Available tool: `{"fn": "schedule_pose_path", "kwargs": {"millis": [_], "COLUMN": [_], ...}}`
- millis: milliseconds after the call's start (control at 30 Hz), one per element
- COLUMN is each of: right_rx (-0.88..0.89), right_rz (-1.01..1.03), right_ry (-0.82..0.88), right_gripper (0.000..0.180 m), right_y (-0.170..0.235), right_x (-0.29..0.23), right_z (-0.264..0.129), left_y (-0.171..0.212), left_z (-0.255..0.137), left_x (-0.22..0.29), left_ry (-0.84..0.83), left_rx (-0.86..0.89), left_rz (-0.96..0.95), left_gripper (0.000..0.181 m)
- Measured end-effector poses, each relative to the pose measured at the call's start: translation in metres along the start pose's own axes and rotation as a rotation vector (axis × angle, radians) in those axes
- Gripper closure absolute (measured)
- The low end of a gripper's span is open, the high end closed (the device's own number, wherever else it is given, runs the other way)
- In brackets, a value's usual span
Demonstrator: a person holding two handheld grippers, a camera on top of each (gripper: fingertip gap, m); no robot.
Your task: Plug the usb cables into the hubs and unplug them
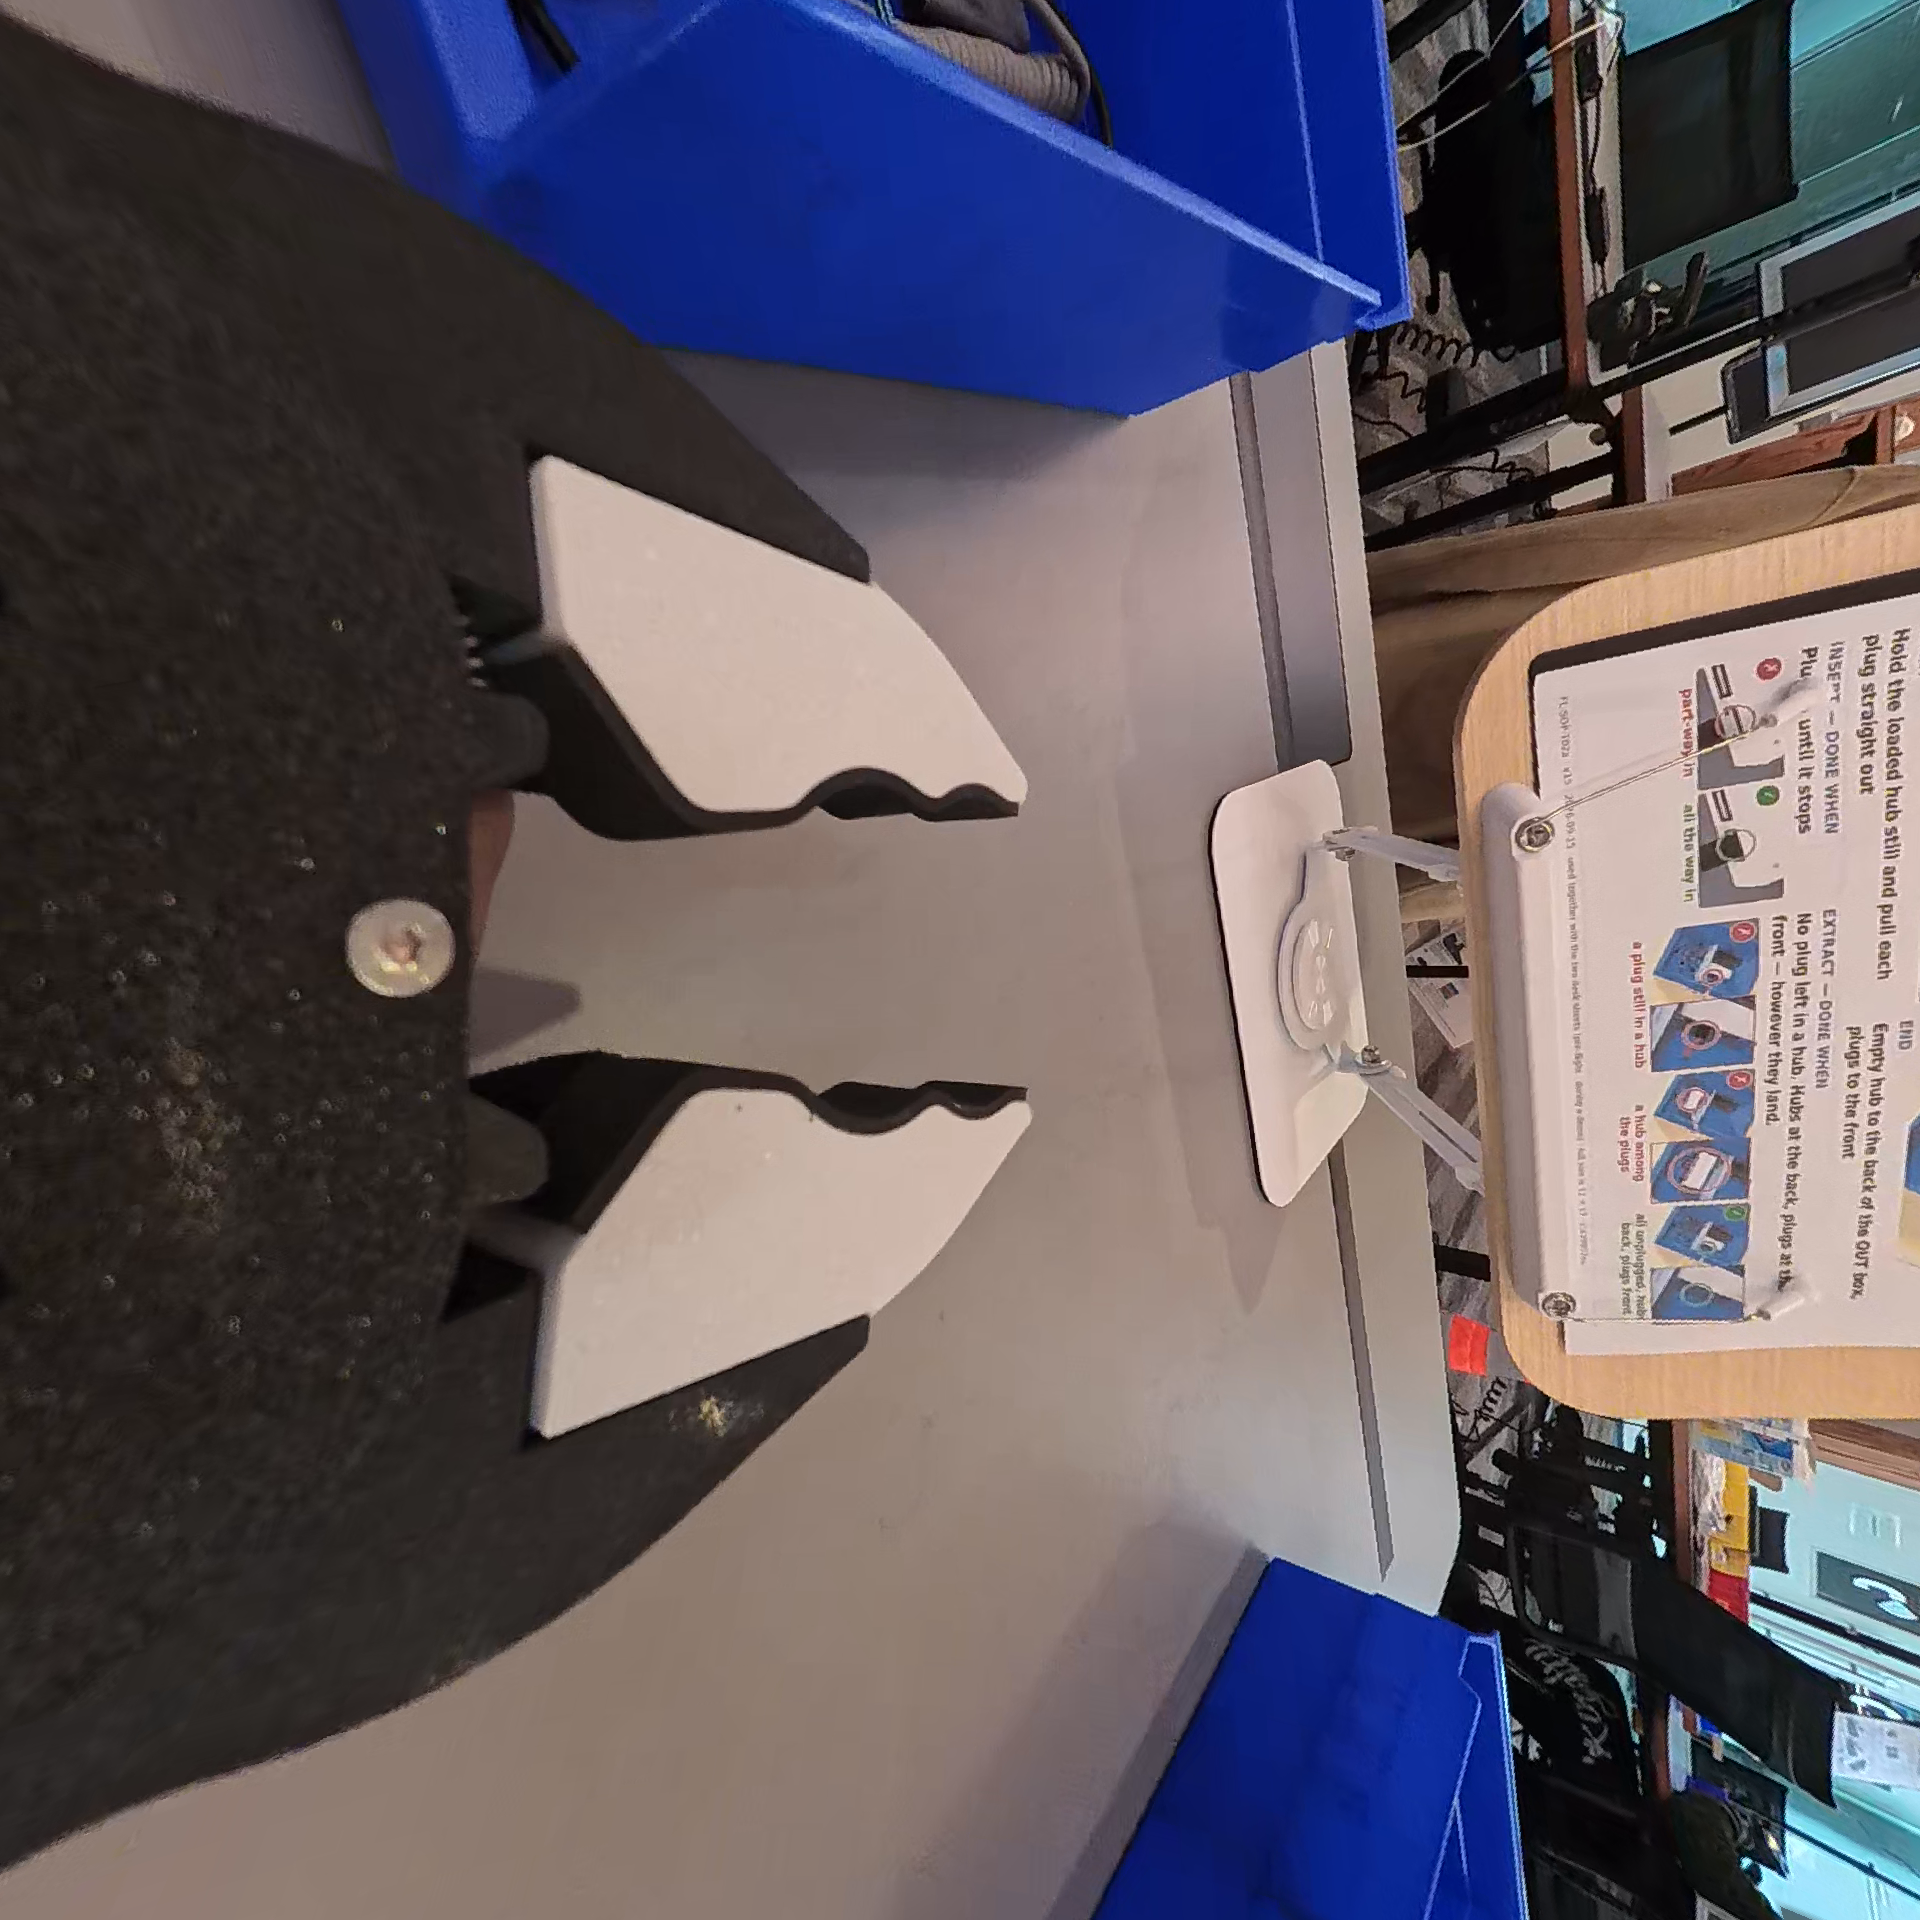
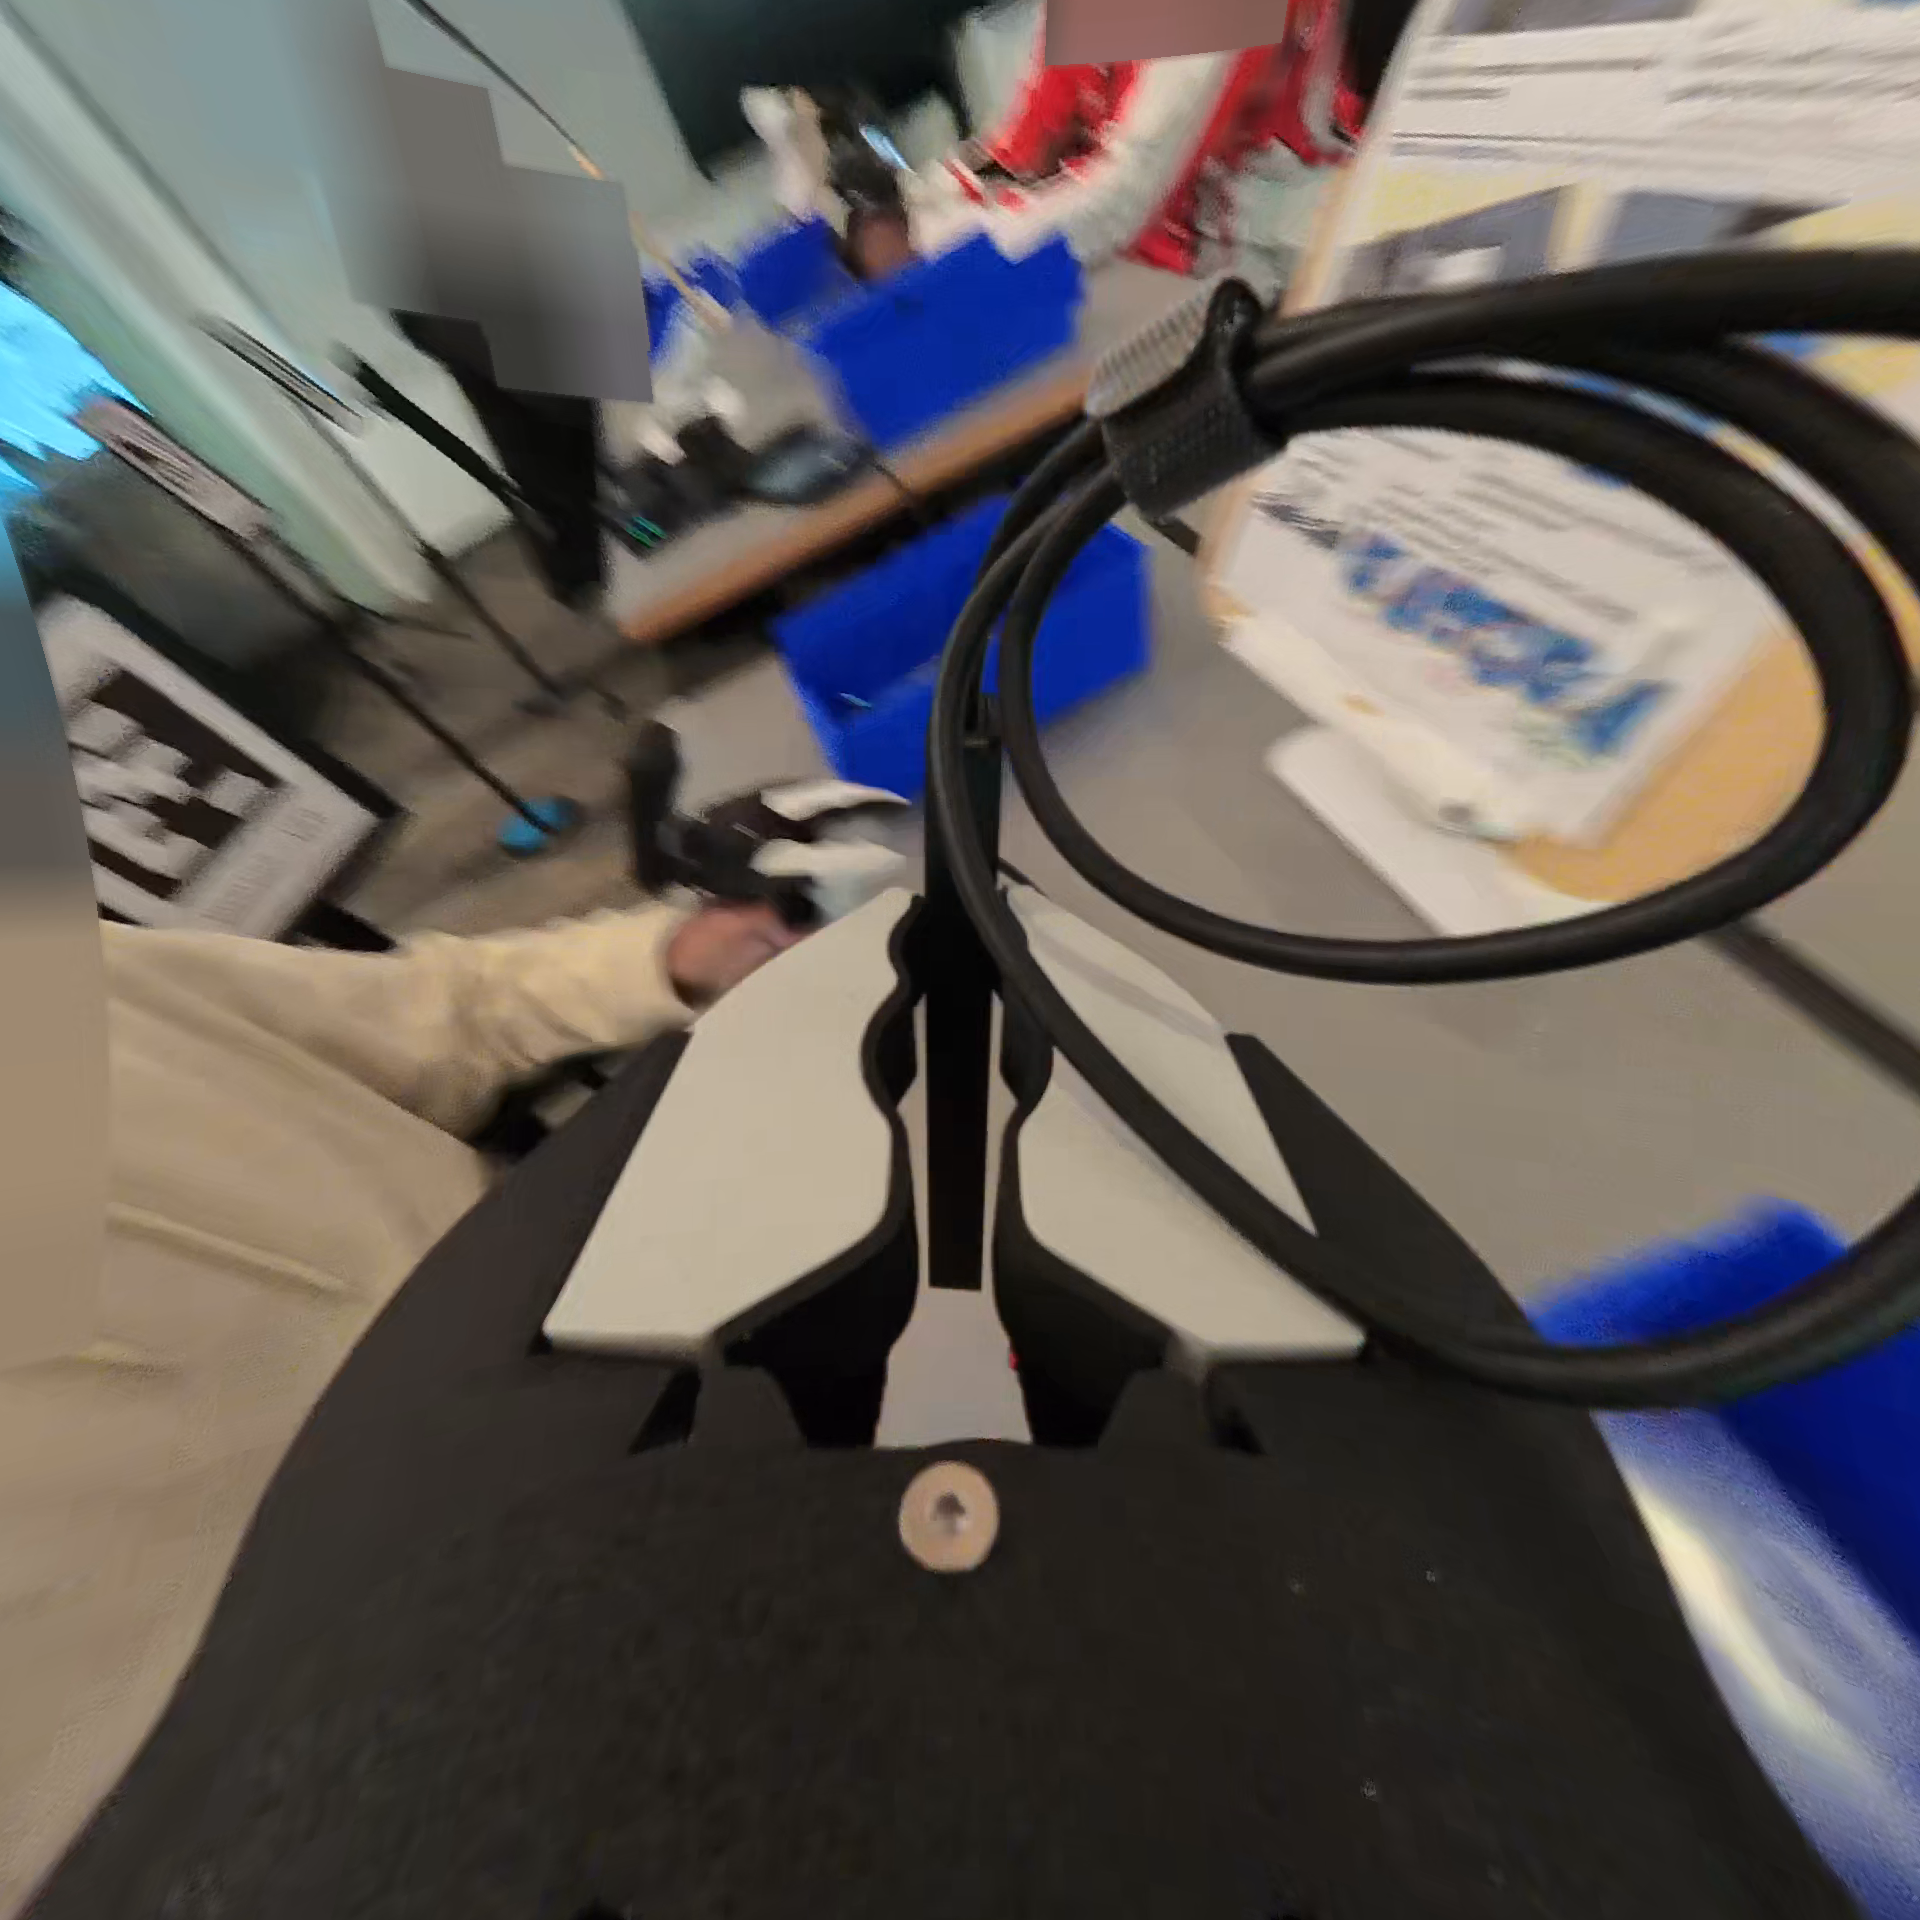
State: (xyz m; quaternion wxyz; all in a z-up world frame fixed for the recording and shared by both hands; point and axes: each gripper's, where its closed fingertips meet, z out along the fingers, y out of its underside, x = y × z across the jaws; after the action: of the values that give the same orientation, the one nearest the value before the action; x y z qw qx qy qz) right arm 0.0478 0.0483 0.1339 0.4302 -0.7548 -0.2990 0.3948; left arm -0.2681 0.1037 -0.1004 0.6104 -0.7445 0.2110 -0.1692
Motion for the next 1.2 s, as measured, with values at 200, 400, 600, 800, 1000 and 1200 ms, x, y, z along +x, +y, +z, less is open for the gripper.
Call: {"fn": "schedule_pose_path", "kwargs": {"millis": [200, 400, 600, 800, 1000, 1200], "right_rx": [-0.381, -0.733, -0.821, -0.781, -0.902, -1.035], "right_rz": [-0.200, -0.187, -0.014, 0.157, 0.183, 0.030], "right_ry": [0.327, 0.370, 0.287, 0.149, 0.036, 0.191], "right_gripper": [0.168, 0.168, 0.168, 0.169, 0.168, 0.149], "right_y": [0.004, 0.077, 0.153, 0.205, 0.232, 0.242], "right_x": [0.083, 0.161, 0.220, 0.242, 0.229, 0.255], "right_z": [-0.074, -0.075, -0.054, -0.018, 0.000, -0.026], "left_y": [0.000, 0.004, 0.006, 0.009, 0.009, 0.010], "left_z": [0.002, 0.004, 0.004, 0.006, 0.008, 0.008], "left_x": [-0.002, -0.004, -0.003, -0.001, 0.004, 0.009], "left_ry": [-0.018, -0.024, -0.010, -0.001, 0.010, 0.005], "left_rx": [-0.003, -0.020, -0.027, -0.044, -0.051, -0.050], "left_rz": [0.005, 0.008, -0.001, 0.000, 0.031, 0.086], "left_gripper": [0.132, 0.131, 0.131, 0.130, 0.130, 0.130]}}
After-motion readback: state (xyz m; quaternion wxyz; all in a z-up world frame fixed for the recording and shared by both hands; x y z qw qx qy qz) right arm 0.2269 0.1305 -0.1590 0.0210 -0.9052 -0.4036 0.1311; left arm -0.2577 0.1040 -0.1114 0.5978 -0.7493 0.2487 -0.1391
